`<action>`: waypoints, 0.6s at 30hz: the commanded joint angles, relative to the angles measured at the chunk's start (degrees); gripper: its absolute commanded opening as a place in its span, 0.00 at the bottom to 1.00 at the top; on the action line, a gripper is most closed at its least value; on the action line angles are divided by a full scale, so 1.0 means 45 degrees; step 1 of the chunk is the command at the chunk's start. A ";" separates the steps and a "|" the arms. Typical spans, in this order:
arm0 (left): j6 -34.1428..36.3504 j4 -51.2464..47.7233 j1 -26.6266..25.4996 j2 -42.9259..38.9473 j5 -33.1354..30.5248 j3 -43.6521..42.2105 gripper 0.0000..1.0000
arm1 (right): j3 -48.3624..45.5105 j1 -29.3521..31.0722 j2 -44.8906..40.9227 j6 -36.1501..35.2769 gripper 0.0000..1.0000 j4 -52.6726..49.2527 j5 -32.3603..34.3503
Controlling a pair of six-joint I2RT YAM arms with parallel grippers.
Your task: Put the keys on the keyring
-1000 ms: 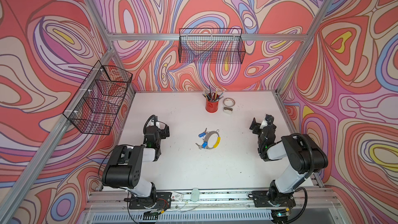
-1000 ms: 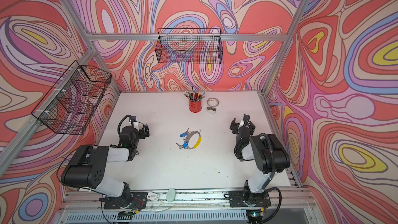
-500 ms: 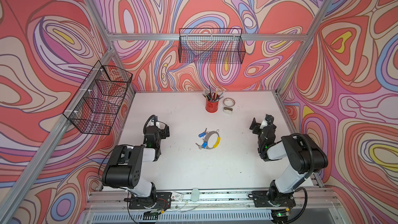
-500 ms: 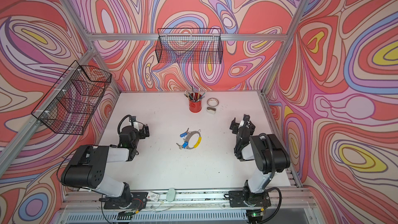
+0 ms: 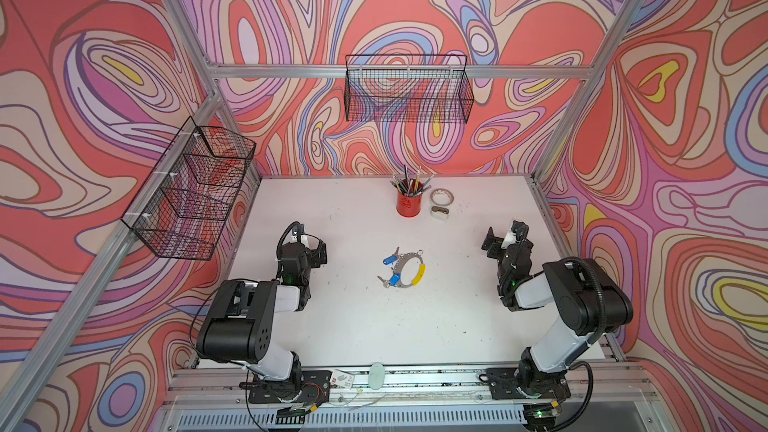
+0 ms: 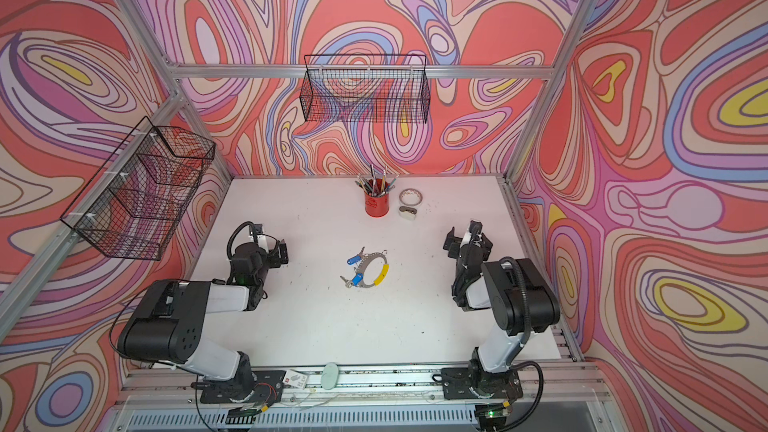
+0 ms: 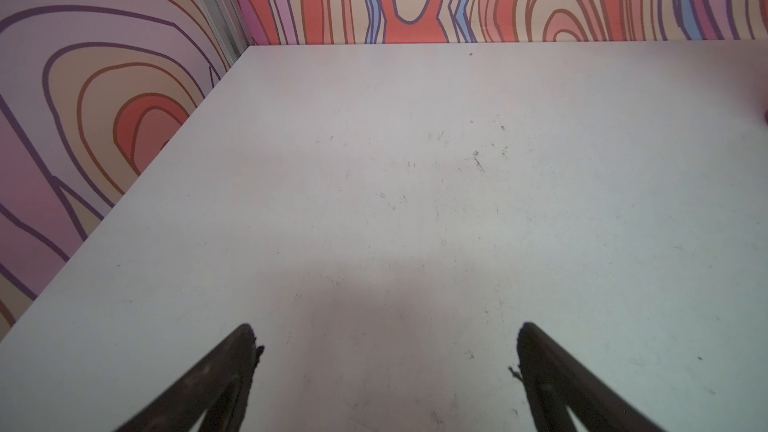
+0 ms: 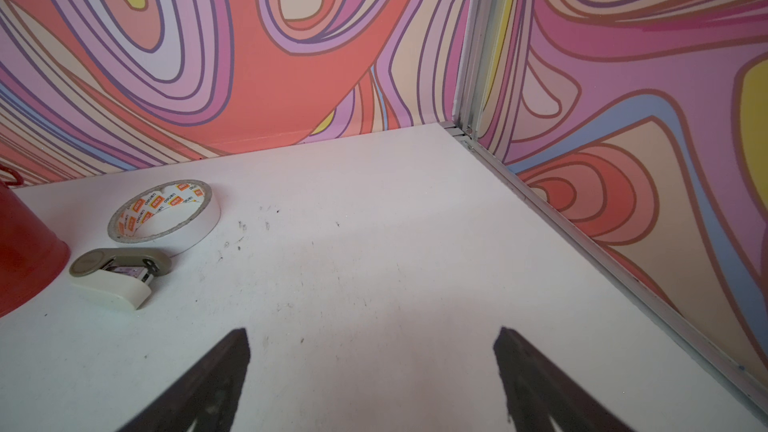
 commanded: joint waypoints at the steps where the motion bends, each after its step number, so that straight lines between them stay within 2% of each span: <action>1: 0.0157 0.0417 -0.0029 -0.0043 -0.0012 -0.0045 1.00 | 0.0032 -0.0029 -0.0016 -0.0070 0.98 0.0112 0.0126; 13: 0.0169 0.0422 -0.0029 -0.0024 -0.0010 -0.0045 1.00 | 0.0039 -0.0017 -0.0019 -0.0078 0.98 0.0109 0.0125; 18: 0.0165 0.0422 -0.0029 -0.0047 -0.0011 -0.0045 1.00 | 0.0315 -0.0018 0.0030 -0.0579 0.98 -0.0397 -0.1290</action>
